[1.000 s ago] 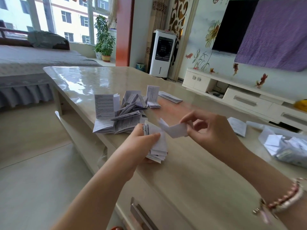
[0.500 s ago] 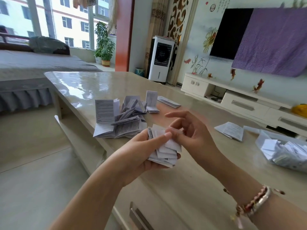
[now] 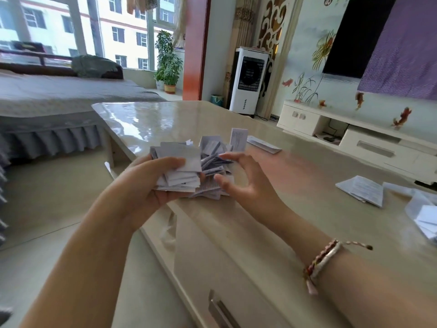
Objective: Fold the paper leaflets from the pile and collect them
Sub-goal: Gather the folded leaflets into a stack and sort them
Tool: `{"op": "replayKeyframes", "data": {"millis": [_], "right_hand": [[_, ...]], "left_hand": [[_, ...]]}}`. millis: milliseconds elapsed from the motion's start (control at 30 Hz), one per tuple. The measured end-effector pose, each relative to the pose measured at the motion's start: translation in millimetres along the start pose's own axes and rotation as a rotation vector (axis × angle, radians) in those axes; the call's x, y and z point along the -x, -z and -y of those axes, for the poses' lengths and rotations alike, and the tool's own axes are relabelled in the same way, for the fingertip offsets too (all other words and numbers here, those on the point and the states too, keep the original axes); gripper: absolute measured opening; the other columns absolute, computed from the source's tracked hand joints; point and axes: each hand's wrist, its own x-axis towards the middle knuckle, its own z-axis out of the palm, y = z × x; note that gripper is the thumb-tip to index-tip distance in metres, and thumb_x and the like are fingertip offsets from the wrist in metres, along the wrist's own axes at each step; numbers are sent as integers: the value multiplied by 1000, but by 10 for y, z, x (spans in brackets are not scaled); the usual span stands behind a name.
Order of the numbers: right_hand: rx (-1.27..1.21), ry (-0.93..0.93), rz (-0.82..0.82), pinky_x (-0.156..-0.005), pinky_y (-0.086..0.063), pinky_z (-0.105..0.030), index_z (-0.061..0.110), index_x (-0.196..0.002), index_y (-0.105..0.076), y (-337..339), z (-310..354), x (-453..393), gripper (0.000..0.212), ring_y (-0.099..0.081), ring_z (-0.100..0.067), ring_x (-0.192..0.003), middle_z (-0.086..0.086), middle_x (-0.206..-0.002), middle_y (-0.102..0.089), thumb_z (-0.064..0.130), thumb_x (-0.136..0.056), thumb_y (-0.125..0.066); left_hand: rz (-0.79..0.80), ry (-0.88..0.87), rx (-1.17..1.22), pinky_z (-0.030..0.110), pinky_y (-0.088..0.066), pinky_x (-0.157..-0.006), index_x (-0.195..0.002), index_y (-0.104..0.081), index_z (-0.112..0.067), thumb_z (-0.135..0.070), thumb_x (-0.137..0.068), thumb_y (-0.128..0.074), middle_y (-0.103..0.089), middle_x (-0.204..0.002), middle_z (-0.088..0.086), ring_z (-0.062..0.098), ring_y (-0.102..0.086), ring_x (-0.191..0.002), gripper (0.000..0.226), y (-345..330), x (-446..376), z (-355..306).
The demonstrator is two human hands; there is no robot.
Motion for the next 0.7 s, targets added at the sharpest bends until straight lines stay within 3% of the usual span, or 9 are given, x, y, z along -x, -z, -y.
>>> {"op": "replayKeyframes", "data": {"millis": [133, 200, 300, 367, 467, 600, 700], "right_hand": [[130, 46, 56, -105, -39, -33, 26, -121, -57, -177, -68, -105, 48, -48, -6, -122, 14, -127, -55, 38, -78, -76], [187, 83, 95, -106, -39, -39, 28, -115, -63, -222, -100, -147, 43, -47, -8, -127, 11, -132, -54, 40, -75, -75], [260, 75, 174, -108, -37, -35, 29, -106, -71, -216, -120, -178, 26, -44, -8, -132, 11, -145, -44, 32, -81, -72], [341, 64, 204, -105, -39, -29, 27, -105, -72, -199, -135, -199, 19, -44, -9, -132, 13, -152, -34, 28, -87, -68], [482, 34, 222, -94, -45, -28, 28, -111, -68, -171, -178, -225, 22, -48, -14, -128, 11, -155, -28, 32, -89, -63], [533, -16, 205, -91, -48, -32, 31, -115, -64, -102, -281, -220, 30, -53, -20, -122, 5, -154, -33, 39, -86, -64], [518, -55, 190, -86, -50, -33, 35, -117, -61, 2, -335, -196, 38, -58, -20, -113, 3, -139, -52, 48, -82, -66]], "left_hand": [[-106, -52, 36, 33, -60, -60, -122, -56, 2, -2, -92, -52, -67, -109, 28, 31, -71, -86, 31, 157, -174, 9], [-162, -80, 23, 30, -59, -59, -122, -55, -2, -2, -93, -51, -67, -108, 24, 27, -71, -82, 29, 230, -270, 29], [-185, -60, -35, 35, -61, -67, -109, -56, -12, -1, -93, -52, -67, -108, 21, 27, -70, -84, 19, 278, -413, 105], [-140, 14, -104, 39, -60, -69, -113, -57, -10, -2, -93, -54, -67, -110, 23, 31, -69, -88, 23, 271, -499, 159], [-72, 107, -160, 38, -61, -60, -125, -53, -6, -2, -91, -56, -67, -109, 25, 30, -70, -82, 34, 182, -620, 231], [-67, 141, -179, 39, -60, -64, -121, -57, -8, -1, -91, -55, -70, -102, 21, 28, -70, -77, 31, 33, -785, 294], [-36, 165, -180, 38, -59, -65, -122, -57, -6, 0, -91, -54, -69, -103, 23, 28, -69, -77, 31, -77, -854, 332]]}}
